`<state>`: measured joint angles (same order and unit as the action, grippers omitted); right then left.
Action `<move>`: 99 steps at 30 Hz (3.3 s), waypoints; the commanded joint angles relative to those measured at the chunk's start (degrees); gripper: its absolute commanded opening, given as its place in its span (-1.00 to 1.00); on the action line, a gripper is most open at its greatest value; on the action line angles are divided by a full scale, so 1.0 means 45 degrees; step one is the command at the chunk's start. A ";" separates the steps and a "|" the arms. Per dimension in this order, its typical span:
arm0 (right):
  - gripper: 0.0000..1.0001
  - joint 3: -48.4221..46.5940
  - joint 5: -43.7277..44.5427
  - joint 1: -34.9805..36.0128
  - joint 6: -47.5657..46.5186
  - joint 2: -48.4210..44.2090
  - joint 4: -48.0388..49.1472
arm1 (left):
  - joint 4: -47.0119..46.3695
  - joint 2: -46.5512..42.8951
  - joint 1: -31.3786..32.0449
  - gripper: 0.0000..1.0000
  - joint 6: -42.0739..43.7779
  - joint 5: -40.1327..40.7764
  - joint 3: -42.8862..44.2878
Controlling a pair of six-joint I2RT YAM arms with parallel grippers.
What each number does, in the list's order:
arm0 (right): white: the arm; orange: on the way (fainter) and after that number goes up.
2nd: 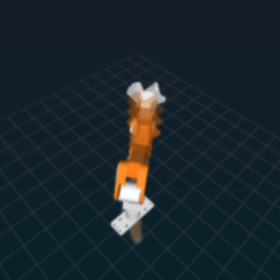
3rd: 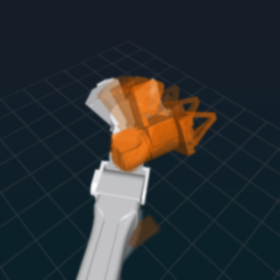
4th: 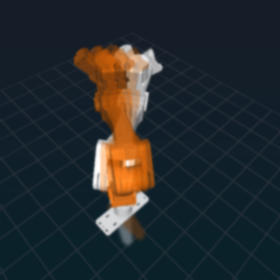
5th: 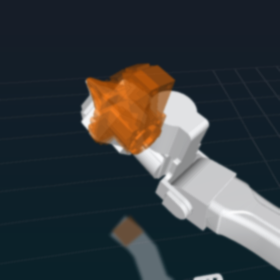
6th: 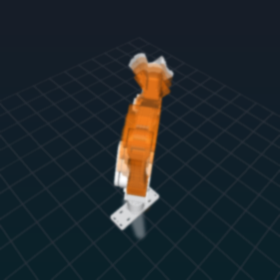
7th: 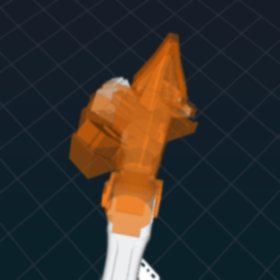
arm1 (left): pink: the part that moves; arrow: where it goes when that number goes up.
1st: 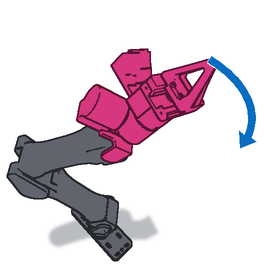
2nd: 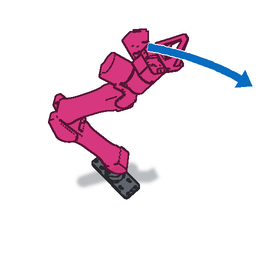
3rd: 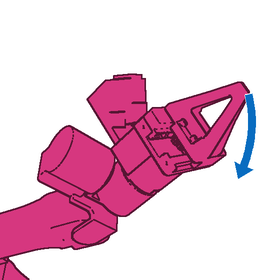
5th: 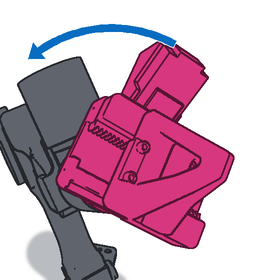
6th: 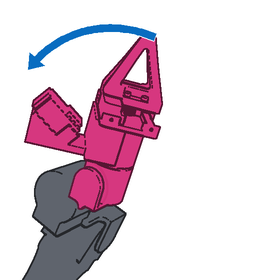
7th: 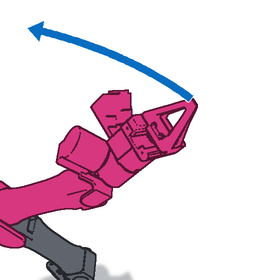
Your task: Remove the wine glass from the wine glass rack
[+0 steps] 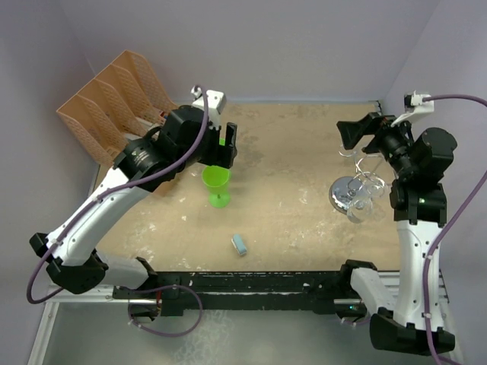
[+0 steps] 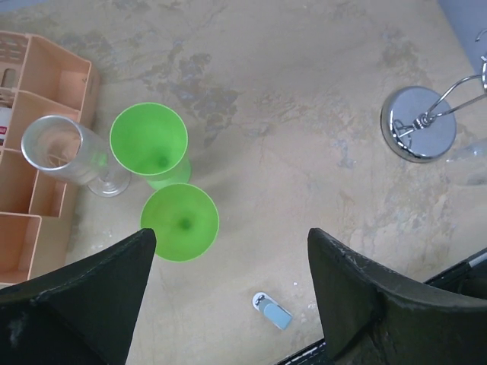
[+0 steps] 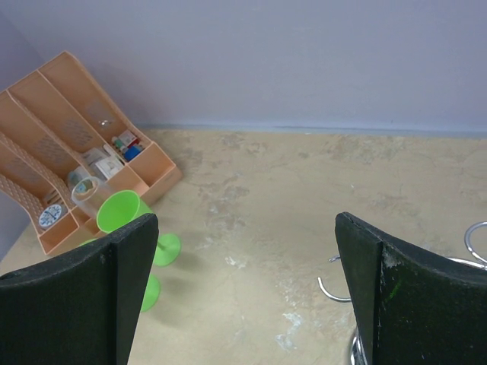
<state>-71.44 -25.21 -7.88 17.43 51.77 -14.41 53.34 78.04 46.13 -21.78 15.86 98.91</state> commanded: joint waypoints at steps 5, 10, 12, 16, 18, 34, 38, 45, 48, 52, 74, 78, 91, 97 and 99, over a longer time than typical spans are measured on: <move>1.00 0.0432 0.0336 0.0013 -0.0728 -0.1780 0.0451 | -0.2852 -0.1987 -0.0056 0.58 0.0484 0.0389 -0.0542; 1.00 0.0879 0.0895 0.0013 -0.0920 -0.2640 0.0123 | -0.4697 -0.2883 -0.0056 0.60 0.0676 0.0514 -0.1610; 1.00 0.0787 0.1174 0.0013 -0.1082 -0.2810 -0.0162 | -0.5373 -0.3108 -0.0056 0.60 0.0727 0.0582 -0.1976; 1.00 0.0241 0.2341 0.0092 -0.1450 -0.2744 -0.1153 | -0.6432 -0.3512 -0.0056 0.61 0.0831 0.0825 -0.2760; 1.00 0.0118 0.2814 0.0148 -0.1427 -0.2632 -0.1514 | -0.7118 -0.3978 -0.0056 0.61 0.0910 0.0916 -0.3503; 1.00 0.0093 0.6917 0.0149 0.2072 -0.3198 -0.4920 | -0.8765 -0.6410 -0.0231 1.00 0.0969 0.0664 -0.6675; 1.00 0.0416 0.8713 0.0149 0.3277 -0.3779 -0.5694 | -0.8819 -0.6593 -0.0238 1.00 0.0896 0.0535 -0.6765; 1.00 0.1501 0.9873 0.0149 0.4593 -0.3854 -0.6239 | -0.8875 -0.6688 -0.0232 1.00 0.0925 0.0519 -0.6885; 1.00 0.2055 1.0050 0.0149 0.4657 -0.3535 -0.6173 | -0.8866 -0.6622 -0.0258 1.00 0.0944 0.0597 -0.6911; 1.00 0.2299 1.0323 0.0149 0.4392 -0.3213 -0.6064 | -0.8865 -0.6516 -0.0345 1.00 0.0935 0.0520 -0.6903; 0.95 0.3042 0.8772 0.0149 0.2493 -0.2223 -0.5354 | -0.8914 -0.6237 -0.0645 1.00 0.0915 0.0286 -0.7002; 0.89 0.2984 0.8933 0.0149 0.2527 -0.2131 -0.5548 | -0.8924 -0.6201 -0.0657 1.00 0.0933 0.0248 -0.7001; 0.79 0.3238 0.8577 0.0550 0.2342 -0.2263 -0.5610 | -0.8936 -0.6141 -0.0650 1.00 0.0983 0.0226 -0.7021; 0.75 0.3333 0.8883 0.0732 0.2525 -0.2210 -0.5671 | -0.8925 -0.6076 -0.0658 1.00 0.1002 0.0246 -0.7041; 0.75 0.3374 0.9011 0.0783 0.2631 -0.2142 -0.5726 | -0.8925 -0.6022 -0.0657 1.00 0.1004 0.0246 -0.7042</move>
<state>-56.66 14.04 -5.02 28.97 42.00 -40.45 16.71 50.74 43.51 -17.39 17.32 67.57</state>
